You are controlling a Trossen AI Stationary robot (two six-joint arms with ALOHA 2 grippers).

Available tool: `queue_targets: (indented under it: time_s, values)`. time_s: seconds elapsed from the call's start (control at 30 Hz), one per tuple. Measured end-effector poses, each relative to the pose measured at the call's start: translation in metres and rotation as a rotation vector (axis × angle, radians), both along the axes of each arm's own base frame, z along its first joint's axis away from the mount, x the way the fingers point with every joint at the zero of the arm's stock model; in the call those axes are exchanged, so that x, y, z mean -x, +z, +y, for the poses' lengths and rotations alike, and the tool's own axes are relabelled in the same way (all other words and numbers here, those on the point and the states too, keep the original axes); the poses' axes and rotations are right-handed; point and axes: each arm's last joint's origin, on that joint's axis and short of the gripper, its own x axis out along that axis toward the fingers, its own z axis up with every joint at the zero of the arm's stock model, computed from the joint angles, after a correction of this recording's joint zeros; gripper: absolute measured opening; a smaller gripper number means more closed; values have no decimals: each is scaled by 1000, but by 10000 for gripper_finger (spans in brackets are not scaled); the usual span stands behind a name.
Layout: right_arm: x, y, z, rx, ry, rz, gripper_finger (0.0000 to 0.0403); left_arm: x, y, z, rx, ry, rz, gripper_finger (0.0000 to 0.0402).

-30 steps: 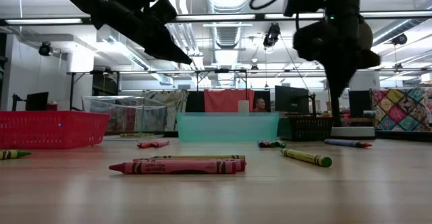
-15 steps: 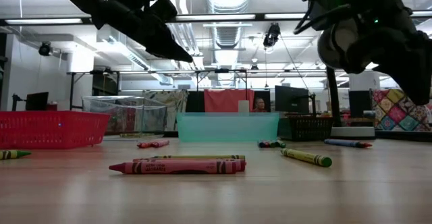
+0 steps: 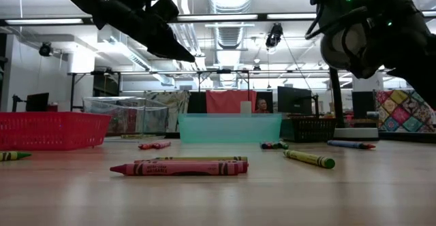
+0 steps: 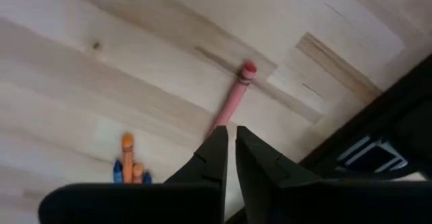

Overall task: Sort crayons
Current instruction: Put the red crayon into the red bin

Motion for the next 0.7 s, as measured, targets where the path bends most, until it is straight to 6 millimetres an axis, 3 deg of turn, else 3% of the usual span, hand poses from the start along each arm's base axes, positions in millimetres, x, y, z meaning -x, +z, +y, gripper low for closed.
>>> queue_targets:
  time_s: [0.43,0.7]
  values:
    - [6,-8,0,3,-83,54,122,0,0,0,23,12,-4,48]
    - [9,-24,-1,0,-88,23,126,0,0,0,26,14,-4,48]
